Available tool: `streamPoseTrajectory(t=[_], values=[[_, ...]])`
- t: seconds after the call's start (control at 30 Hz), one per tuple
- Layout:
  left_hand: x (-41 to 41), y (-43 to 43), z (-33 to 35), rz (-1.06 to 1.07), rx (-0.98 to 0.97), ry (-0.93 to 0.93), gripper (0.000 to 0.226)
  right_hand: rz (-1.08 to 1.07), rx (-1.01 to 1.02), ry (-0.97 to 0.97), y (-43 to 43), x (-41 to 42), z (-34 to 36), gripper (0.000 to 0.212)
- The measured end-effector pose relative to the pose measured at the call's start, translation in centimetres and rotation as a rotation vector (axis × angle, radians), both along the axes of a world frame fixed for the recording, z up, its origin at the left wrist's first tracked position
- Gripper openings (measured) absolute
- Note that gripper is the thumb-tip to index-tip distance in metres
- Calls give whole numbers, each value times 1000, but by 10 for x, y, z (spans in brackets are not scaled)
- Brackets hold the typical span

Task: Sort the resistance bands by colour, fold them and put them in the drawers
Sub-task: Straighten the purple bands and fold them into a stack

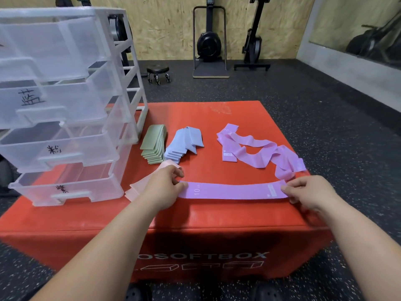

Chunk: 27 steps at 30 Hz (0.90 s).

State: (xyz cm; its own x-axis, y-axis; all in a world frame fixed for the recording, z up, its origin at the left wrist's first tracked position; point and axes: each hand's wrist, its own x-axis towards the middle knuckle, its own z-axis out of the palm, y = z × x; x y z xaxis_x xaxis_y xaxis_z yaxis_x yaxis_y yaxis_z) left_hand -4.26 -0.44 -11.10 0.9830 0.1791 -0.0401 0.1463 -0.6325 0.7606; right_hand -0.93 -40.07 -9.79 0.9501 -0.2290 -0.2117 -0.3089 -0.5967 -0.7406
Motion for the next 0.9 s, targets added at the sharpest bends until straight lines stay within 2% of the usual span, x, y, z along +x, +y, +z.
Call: streamPoseTrajectory(t=[0.17, 0.27, 0.4, 0.53, 0.67, 0.73, 0.9], values=[[-2, -13, -6, -77, 384, -17, 21, 94, -188, 45, -11, -2, -3, 19], [-5, -23, -6, -95, 538, -18, 23, 129, -349, 40, -9, -4, -4, 21], [-9, -34, -2, -83, 680, -102, 25, 119, -438, 34, -7, -3, -6, 23], [-10, -45, 2, -48, 718, -160, 26, 121, -463, -34, -6, -3, 2, 26], [-6, -54, 5, -78, 598, -201, 27, 172, -413, -222, 5, -1, 14, 17], [-1, -58, 5, -95, 543, -212, 27, 248, -414, -303, 19, 2, 19, 18], [17, -68, 0, -143, 513, -228, 26, 517, -434, -366, 73, 21, 16, 32]])
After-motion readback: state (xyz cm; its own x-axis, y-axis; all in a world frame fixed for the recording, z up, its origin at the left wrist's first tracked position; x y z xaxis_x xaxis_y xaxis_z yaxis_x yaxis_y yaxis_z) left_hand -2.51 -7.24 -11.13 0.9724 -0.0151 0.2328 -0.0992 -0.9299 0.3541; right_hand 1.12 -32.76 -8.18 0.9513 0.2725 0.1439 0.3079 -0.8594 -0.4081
